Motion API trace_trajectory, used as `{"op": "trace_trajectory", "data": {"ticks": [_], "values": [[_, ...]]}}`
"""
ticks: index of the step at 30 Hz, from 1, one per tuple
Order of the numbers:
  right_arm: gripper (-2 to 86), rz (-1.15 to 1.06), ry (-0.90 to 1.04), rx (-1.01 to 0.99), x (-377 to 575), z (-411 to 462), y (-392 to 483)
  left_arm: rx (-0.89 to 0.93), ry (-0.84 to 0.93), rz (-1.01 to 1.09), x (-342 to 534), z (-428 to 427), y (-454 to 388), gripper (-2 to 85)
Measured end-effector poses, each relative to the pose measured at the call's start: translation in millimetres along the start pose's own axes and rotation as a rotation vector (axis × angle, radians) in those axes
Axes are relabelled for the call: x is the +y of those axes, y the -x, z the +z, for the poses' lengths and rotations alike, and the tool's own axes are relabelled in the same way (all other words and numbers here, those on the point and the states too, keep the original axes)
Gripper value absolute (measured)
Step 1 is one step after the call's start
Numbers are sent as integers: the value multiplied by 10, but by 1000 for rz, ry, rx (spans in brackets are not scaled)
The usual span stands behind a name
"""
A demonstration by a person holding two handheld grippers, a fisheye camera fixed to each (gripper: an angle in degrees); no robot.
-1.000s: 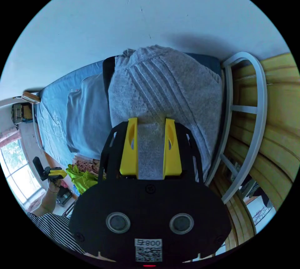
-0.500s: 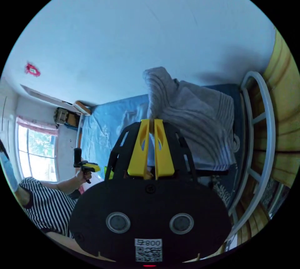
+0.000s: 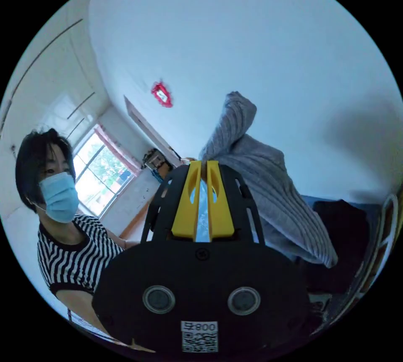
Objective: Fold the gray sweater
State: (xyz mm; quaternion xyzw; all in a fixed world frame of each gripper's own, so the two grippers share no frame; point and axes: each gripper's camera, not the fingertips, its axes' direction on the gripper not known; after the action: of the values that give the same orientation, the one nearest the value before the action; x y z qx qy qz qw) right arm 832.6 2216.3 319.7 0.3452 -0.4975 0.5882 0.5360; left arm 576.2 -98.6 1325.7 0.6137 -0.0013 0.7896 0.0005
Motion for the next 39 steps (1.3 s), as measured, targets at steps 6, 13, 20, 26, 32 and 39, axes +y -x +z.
{"op": "trace_trajectory", "data": {"ticks": [6,13,20,26,32,39], "values": [[20,-136,-17,-202,71,489,1557,-42,-222,124,949,-1556,-218,47],[20,-224,68,-354,274,1298,3218,-239,-443,296,2129,-3541,-650,123],[19,-252,172,-574,675,2320,4577,-419,-448,377,2783,-4904,-793,154],[20,-247,279,-710,982,3042,5324,-263,-329,205,3293,-5420,-126,160],[21,-247,348,-730,1181,3425,5660,-22,-415,262,3963,-5528,263,42],[28,-89,339,-545,1351,3707,5324,-20,-625,340,4866,-5524,67,22]]}}
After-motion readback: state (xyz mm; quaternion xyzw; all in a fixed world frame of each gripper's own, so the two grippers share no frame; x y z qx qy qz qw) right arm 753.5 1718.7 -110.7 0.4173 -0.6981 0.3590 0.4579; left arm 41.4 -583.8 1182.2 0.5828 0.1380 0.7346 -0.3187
